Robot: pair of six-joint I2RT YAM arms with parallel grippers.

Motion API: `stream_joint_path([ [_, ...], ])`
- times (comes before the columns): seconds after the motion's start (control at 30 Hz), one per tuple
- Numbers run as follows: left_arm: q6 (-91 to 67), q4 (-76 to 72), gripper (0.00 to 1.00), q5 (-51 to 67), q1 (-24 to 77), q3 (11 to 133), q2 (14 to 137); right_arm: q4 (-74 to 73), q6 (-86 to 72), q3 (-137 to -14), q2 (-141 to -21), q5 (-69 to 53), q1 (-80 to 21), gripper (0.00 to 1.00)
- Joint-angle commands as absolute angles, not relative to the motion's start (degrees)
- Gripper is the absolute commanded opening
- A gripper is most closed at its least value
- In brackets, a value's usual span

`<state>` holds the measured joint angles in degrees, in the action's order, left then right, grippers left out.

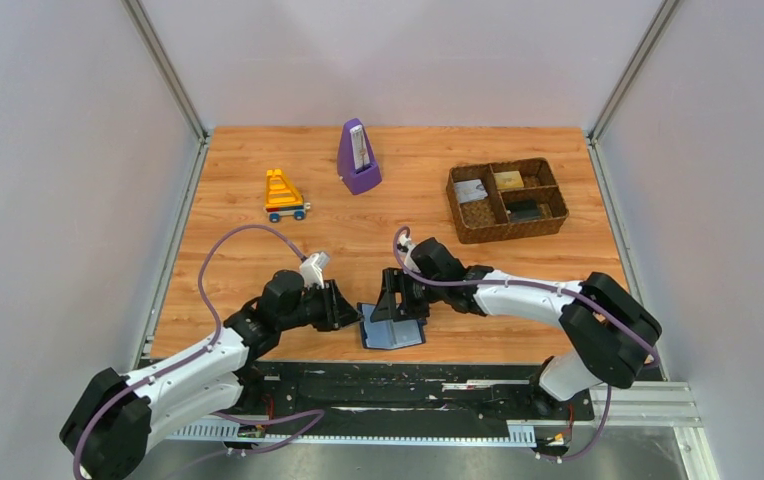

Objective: Take the credit cards out of the card holder
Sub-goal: Remove the credit card from the card holder.

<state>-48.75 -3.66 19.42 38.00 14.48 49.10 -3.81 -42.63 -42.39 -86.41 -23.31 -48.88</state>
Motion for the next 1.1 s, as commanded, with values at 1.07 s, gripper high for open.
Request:
stream_joint_path([
  [1.07,-50.97,-17.57,0.24,20.13,37.98,13.12,54.76,1.41,-43.77,-41.16,-91.29,-20.84,-50.16,0.71],
])
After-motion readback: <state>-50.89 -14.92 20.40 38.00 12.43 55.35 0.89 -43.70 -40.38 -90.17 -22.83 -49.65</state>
